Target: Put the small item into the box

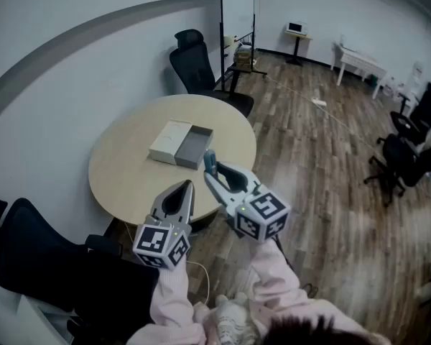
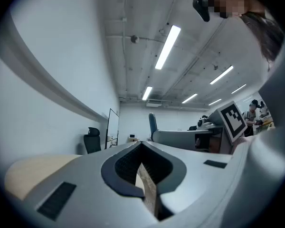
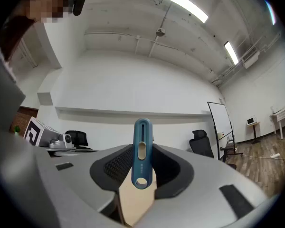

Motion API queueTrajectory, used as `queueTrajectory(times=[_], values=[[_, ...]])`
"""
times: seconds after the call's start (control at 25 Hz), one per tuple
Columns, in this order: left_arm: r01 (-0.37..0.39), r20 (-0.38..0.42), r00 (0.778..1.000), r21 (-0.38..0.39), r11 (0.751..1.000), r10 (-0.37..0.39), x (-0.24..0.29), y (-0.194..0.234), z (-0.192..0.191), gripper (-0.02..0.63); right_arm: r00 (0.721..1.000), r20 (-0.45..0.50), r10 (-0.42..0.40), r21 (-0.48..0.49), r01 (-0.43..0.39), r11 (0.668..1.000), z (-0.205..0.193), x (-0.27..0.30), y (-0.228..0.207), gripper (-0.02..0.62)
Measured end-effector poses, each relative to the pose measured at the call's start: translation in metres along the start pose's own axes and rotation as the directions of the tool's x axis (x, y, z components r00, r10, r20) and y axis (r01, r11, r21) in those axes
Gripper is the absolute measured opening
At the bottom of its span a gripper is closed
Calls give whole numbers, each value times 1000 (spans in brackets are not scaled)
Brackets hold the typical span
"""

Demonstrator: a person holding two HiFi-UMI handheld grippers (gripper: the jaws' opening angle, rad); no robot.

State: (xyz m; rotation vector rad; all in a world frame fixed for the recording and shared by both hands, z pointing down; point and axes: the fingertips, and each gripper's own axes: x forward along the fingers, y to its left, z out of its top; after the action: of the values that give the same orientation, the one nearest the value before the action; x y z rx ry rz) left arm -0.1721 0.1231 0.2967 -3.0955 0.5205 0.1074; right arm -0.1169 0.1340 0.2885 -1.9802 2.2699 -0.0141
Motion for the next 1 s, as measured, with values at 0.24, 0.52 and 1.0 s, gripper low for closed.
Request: queueTrajectory(times=[0.24, 0.52, 1.0], values=[[6, 2, 1000, -8, 1000, -6, 4, -6, -1, 9, 1000, -8, -2, -3, 2, 1000, 0, -5, -3, 130], [11, -2, 1000, -4, 1000, -11, 14, -16, -4, 9, 1000, 2, -6, 9, 6, 1000, 2, -15, -16, 132], [-28, -31, 999, -23, 999, 28, 27, -37, -24, 9, 999, -33, 16, 41, -14, 999, -14, -30, -35, 132]])
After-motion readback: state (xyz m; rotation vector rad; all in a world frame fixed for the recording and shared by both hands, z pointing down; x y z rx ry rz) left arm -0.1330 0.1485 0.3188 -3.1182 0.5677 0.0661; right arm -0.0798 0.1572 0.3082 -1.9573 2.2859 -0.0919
